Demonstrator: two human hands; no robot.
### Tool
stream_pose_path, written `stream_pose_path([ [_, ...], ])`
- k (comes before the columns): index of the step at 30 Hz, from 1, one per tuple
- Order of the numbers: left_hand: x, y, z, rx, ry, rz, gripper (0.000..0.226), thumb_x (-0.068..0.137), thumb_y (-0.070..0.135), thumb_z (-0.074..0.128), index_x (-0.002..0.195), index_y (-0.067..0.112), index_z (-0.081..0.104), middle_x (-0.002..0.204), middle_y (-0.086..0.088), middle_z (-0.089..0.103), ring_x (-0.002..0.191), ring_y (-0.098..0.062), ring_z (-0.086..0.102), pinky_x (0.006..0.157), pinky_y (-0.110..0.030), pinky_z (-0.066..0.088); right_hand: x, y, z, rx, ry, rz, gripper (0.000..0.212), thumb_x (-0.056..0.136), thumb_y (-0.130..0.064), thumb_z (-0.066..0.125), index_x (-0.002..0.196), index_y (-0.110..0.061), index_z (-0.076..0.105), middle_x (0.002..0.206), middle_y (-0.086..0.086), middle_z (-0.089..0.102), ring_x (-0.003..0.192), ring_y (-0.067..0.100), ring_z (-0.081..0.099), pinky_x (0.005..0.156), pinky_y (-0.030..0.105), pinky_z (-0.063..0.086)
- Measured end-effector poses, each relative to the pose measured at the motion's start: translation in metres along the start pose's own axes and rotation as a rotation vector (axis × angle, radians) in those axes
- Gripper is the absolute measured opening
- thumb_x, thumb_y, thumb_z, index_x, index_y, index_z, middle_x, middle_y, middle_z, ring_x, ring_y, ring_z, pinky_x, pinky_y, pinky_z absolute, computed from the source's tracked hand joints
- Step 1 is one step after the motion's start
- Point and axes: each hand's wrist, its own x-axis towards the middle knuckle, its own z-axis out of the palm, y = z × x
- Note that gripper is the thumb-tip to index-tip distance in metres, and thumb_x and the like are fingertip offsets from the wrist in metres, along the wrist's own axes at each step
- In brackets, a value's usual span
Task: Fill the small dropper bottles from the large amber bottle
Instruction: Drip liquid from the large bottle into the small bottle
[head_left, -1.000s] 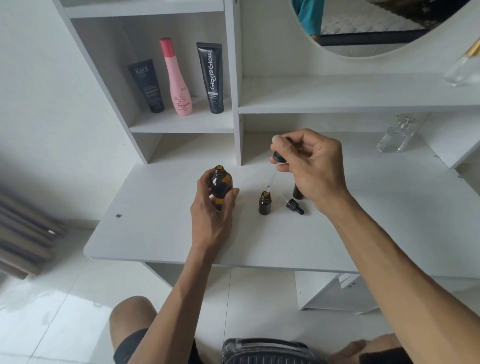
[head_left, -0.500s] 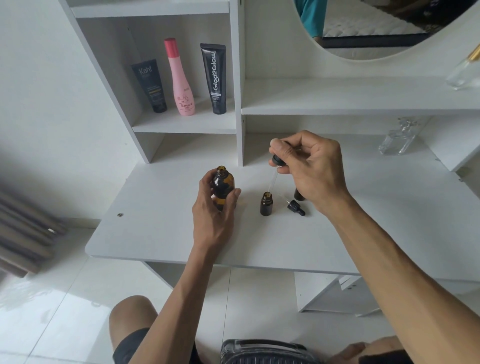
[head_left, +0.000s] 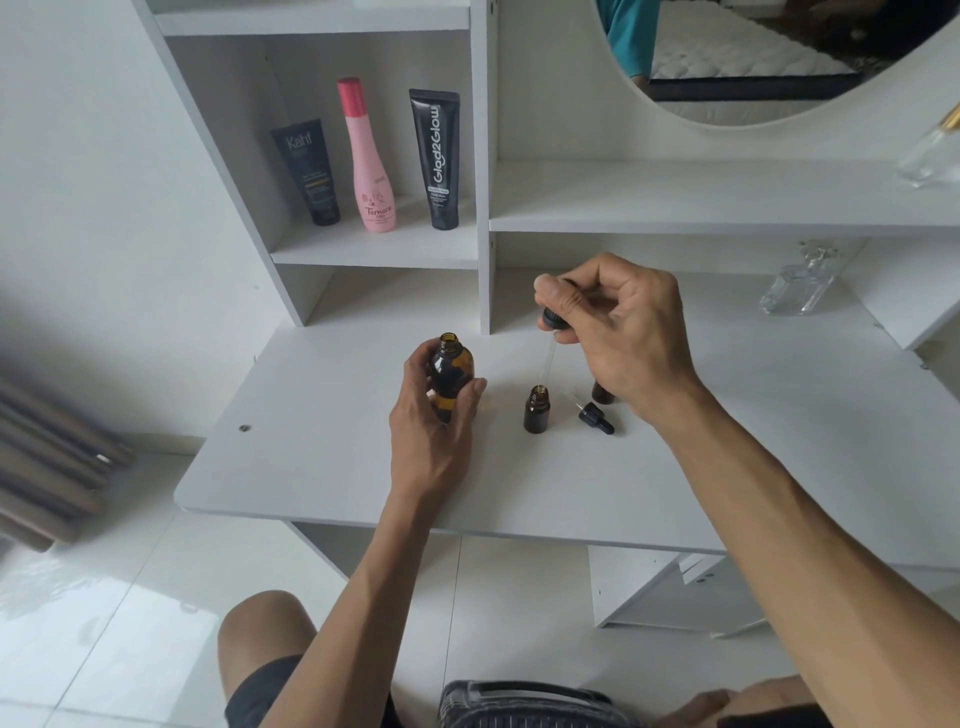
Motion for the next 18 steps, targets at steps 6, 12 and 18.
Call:
stream_pose_path([
  [6, 0.0004, 0.0003, 0.0001, 0.001, 0.0, -0.002, 0.045, 0.095, 0.028, 0.07, 0.124, 0.051, 0.045, 0.109, 0.022, 0.065, 0.087, -0.019, 0.071, 0.084, -0.048, 0.059, 0.001, -0.0018, 0.0011, -0.009, -0.005, -0.005, 0.026, 0.089, -0.028, 0.075, 0.083, -0.002, 0.071, 0.077, 0.012, 0.075, 0.068, 0.016, 0.075, 0.065, 0.038, 0.063],
  [12, 0.0002, 0.0001, -0.0001, 0.009, -0.002, 0.005, 0.046, 0.095, 0.028, 0.07, 0.128, 0.049, 0.045, 0.109, 0.025, 0.064, 0.088, -0.013, 0.07, 0.084, -0.043, 0.06, 0.0006, -0.0008, 0.0023, -0.019, -0.009, -0.021, 0.027, 0.089, -0.028, 0.075, 0.082, -0.002, 0.071, 0.077, 0.013, 0.075, 0.068, 0.016, 0.074, 0.064, 0.039, 0.063],
  [18, 0.0005, -0.0016, 0.0003, -0.003, 0.006, 0.012, 0.044, 0.095, 0.028, 0.07, 0.129, 0.045, 0.047, 0.111, 0.016, 0.067, 0.089, -0.015, 0.069, 0.084, -0.047, 0.059, 0.0011, 0.0003, 0.0037, -0.021, -0.007, -0.03, 0.027, 0.089, -0.028, 0.075, 0.082, -0.002, 0.071, 0.077, 0.012, 0.075, 0.067, 0.015, 0.074, 0.064, 0.038, 0.063],
])
